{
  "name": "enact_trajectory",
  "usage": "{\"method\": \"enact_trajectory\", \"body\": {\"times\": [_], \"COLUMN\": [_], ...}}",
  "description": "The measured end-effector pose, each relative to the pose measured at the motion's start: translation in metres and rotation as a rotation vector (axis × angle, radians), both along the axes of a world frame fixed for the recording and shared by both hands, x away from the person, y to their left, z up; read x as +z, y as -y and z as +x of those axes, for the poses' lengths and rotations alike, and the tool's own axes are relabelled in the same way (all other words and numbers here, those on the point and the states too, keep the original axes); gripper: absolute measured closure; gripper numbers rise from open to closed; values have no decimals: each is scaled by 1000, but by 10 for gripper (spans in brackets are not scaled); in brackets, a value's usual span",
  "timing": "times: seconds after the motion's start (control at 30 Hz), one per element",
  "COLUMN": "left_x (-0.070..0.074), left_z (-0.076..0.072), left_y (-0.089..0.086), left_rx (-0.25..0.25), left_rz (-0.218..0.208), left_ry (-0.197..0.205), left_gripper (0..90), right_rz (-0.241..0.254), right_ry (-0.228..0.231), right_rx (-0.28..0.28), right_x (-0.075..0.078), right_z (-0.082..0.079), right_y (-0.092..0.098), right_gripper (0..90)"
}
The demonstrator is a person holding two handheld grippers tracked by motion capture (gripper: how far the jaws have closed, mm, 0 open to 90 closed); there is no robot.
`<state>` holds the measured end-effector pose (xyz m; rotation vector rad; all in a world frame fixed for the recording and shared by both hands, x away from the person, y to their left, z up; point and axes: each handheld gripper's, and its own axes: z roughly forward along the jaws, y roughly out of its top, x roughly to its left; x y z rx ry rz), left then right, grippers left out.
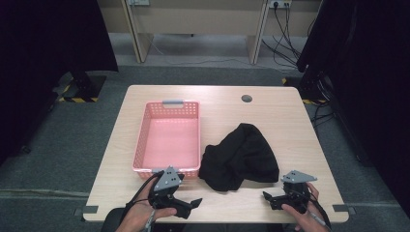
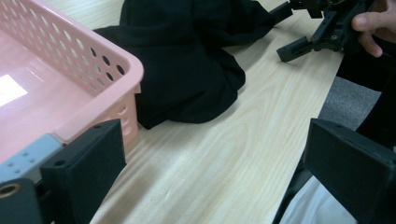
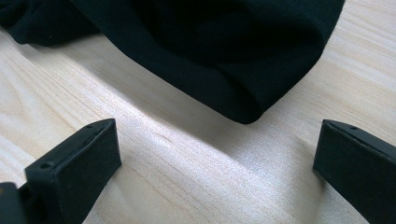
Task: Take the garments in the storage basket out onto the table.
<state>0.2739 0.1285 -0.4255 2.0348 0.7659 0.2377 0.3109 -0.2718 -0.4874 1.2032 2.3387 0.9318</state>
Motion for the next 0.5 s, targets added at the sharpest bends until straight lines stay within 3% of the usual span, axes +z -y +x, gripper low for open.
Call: {"method": "enact_trajectory", "body": {"times": [0.5], "left_x": [-14], "left_z": [-10], "left_y": [1], "left_rx": [-7], "left_rz": [15], "left_ry": [-16], "left_gripper": [48], "right_rz": [0], "right_ry": [0], "right_rx": [0], "right_x": [0], "right_z": [0], "right_y": [0], "right_gripper": [8]}}
